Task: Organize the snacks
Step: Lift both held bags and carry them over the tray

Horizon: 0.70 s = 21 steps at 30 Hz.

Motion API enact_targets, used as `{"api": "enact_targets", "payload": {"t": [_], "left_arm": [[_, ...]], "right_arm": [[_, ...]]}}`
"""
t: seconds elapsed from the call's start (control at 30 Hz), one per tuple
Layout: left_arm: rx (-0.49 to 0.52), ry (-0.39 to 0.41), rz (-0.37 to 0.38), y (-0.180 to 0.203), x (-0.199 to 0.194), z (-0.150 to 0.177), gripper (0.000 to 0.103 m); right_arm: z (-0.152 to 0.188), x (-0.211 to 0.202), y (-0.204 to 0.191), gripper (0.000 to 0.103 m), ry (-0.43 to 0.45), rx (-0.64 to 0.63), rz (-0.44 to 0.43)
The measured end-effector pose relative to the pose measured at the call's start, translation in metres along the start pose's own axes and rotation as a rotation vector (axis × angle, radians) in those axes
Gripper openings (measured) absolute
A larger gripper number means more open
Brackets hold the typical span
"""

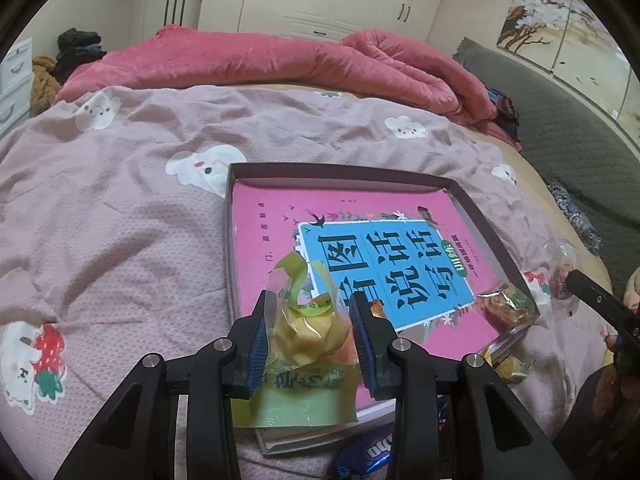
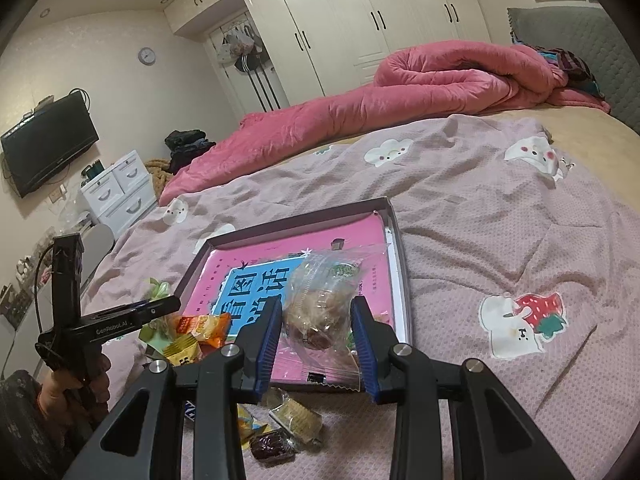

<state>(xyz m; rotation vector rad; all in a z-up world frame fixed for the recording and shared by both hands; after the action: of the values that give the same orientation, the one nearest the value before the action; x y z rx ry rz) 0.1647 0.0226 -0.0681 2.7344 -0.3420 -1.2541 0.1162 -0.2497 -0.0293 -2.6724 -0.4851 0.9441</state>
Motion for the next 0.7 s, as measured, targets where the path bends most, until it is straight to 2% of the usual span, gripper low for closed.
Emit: {"api": "enact_targets", "payload": {"t": [0.7], "left_arm": [[0.042, -0.006, 0.052, 0.022, 0.006, 0.014, 0.039]], "right_arm": [[0.012, 0.045, -0.018, 0.036, -0.105, -0.116, 0.001]]}}
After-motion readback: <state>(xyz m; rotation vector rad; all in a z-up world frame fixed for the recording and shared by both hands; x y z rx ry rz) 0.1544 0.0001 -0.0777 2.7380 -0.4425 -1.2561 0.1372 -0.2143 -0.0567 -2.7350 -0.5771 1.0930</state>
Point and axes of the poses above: each gripper's, at about its wrist camera, not at the fingertips, and x roughly the way its jaws point, y to its right, z to its underside, the point moved 4 cm from there along x, roughly the way its jaws point, and after that the axes turned 3 degrees about -z, right-handed, at the moved point
